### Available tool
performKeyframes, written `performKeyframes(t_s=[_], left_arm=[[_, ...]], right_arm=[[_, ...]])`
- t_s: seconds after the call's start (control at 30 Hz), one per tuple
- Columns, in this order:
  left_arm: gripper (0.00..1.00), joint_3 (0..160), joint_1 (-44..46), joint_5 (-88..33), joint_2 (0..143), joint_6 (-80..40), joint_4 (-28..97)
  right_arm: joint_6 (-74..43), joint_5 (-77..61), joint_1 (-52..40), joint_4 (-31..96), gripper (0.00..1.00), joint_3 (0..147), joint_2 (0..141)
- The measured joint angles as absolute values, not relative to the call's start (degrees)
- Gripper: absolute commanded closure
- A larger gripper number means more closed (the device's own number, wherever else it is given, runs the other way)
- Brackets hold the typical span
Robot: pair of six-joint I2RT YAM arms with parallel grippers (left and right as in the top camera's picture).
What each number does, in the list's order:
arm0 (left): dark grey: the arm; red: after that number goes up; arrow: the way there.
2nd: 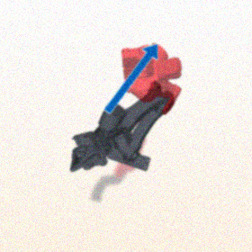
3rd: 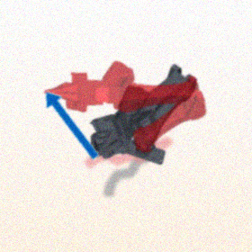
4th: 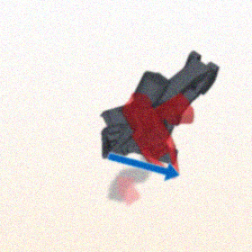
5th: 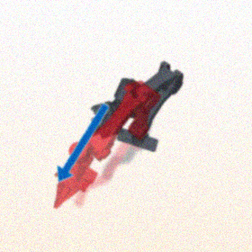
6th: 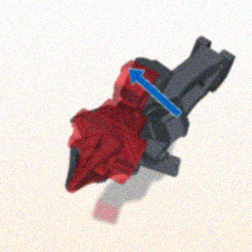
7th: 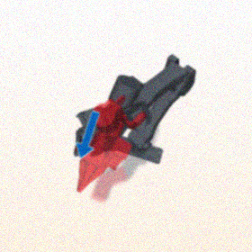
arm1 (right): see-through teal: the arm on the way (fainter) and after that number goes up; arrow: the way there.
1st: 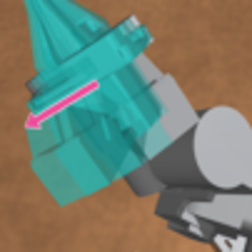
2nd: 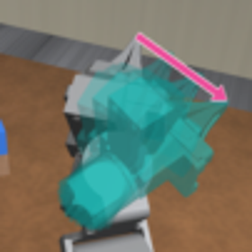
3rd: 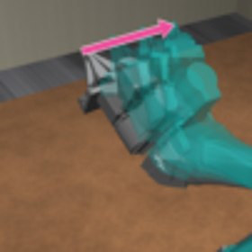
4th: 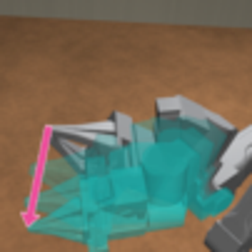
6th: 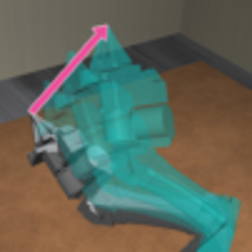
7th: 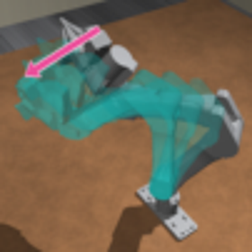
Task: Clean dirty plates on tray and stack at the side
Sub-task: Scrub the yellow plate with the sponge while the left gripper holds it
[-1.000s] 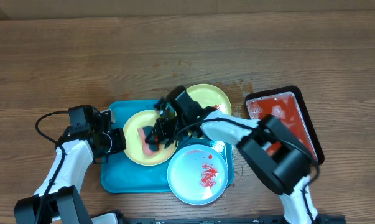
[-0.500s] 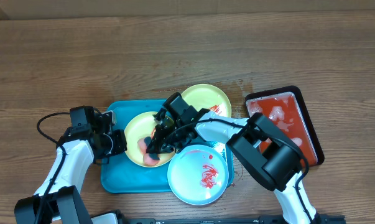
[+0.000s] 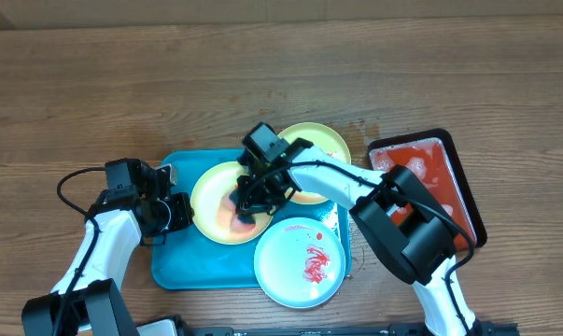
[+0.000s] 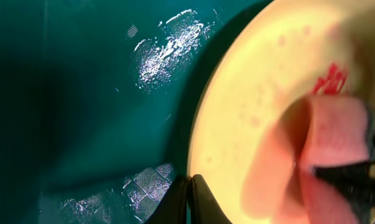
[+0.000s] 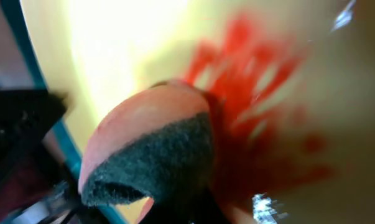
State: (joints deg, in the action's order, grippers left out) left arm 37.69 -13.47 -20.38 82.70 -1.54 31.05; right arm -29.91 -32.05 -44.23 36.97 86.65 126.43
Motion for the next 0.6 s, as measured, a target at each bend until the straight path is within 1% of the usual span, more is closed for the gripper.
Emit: performKeyframes(t_s=[0.23, 0.47, 0.6], left_arm=[[0.96, 37.69, -13.5, -19.31, 82.67, -1.54, 31.05], [0.95, 37.69, -13.5, -18.37, 82.7, -1.54, 31.05], [0.95, 37.69, -13.54, -17.89, 82.67, -1.54, 31.07]], right_arm=[[-24.25, -17.8, -49.78, 37.6, 0.96, 89.32, 125.84], [-17.69, -0.38, -56.77, 37.1, 0.96, 89.52, 124.88], [-16.16, 5.08, -58.92, 36.34, 0.96, 89.52, 124.88]])
